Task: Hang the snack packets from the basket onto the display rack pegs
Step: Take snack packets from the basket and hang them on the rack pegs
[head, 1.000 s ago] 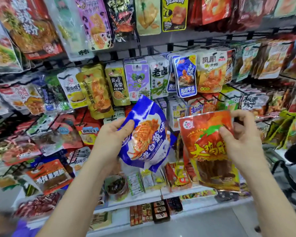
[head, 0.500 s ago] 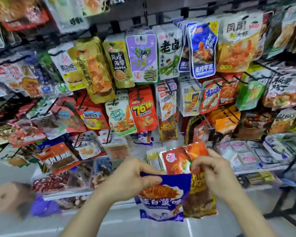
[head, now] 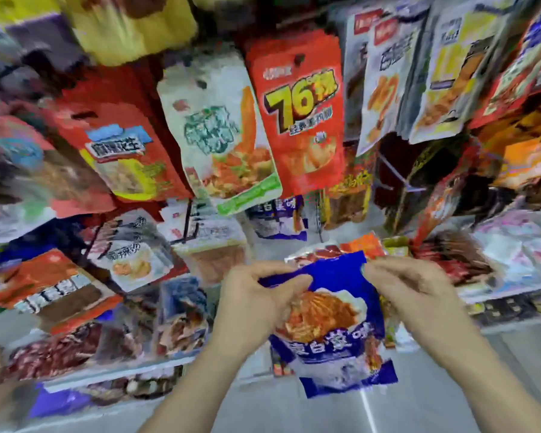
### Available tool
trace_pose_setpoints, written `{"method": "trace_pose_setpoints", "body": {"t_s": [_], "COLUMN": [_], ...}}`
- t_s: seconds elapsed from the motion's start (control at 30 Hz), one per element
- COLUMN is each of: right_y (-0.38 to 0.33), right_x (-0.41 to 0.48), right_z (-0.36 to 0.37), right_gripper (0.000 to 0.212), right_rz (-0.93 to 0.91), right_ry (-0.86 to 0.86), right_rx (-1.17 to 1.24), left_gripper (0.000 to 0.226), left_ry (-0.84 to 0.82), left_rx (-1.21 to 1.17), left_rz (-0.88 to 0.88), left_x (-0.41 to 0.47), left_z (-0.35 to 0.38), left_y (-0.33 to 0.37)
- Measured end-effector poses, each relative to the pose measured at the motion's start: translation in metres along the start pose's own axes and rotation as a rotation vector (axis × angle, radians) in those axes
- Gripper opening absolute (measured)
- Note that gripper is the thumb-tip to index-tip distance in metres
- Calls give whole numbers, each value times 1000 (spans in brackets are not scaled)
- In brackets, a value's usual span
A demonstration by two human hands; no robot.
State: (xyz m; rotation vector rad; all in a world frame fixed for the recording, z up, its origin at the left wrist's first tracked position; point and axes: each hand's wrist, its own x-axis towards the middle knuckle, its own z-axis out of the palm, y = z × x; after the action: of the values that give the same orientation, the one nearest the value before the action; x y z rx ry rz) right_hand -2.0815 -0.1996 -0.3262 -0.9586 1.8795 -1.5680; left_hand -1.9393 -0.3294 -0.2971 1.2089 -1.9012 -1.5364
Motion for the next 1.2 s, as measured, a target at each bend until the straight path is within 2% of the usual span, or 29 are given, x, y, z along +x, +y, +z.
{"method": "trace_pose_setpoints", "body": {"t_s": [0.07, 0.17, 0.27, 0.33, 0.4, 0.53, 0.63, 0.7, 0.9, 0.97, 1.03, 1.1, 1.2], "right_y": [38, 70, 94, 106, 117, 129, 130, 128, 128, 130, 133, 135, 135], "right_x": [20, 51, 79, 99, 120, 144, 153, 158, 165, 167, 169, 173, 175], "right_z": [22, 38, 44, 46, 50, 57, 58, 56, 51, 52, 54, 55, 56], "right_gripper": [45, 26, 21, 24, 34, 50, 36, 29, 23, 23, 24, 24, 24], "right_rz": [-145, -238, -417, -539, -651, -835, -877, -877, -858, -848, -848, -844, -844], "right_ry": [55, 138, 137, 139, 147, 252, 322, 346, 376, 370, 369, 373, 401], "right_rx": [-76, -117, -140, -158, -186, -229, -123, -71, -178, -183, -189, -214, -274], "left_gripper": [21, 13, 10, 10, 5, 13, 20, 18, 12, 14, 16, 20, 44], "left_ry": [19, -76, -181, -89, 79, 387, 472, 498, 301, 299, 382, 545, 689], "left_rx": [-19, 53, -10, 67, 143, 234, 194, 157, 102, 88, 160, 315, 467], "left_rz": [94, 203, 304, 455, 617, 910, 1056, 1062, 957, 926, 977, 1123, 1265], "left_x": [29, 65, 93, 110, 123, 140, 145, 149, 160, 163, 165, 161, 150], "left_z": [3, -1, -5, -4, 0, 4, 5, 6, -1, -3, -2, 0, 0], "left_y": [-36, -62, -84, -92, -97, -100, -96, -89, -84, -86, -88, -95, -115]}}
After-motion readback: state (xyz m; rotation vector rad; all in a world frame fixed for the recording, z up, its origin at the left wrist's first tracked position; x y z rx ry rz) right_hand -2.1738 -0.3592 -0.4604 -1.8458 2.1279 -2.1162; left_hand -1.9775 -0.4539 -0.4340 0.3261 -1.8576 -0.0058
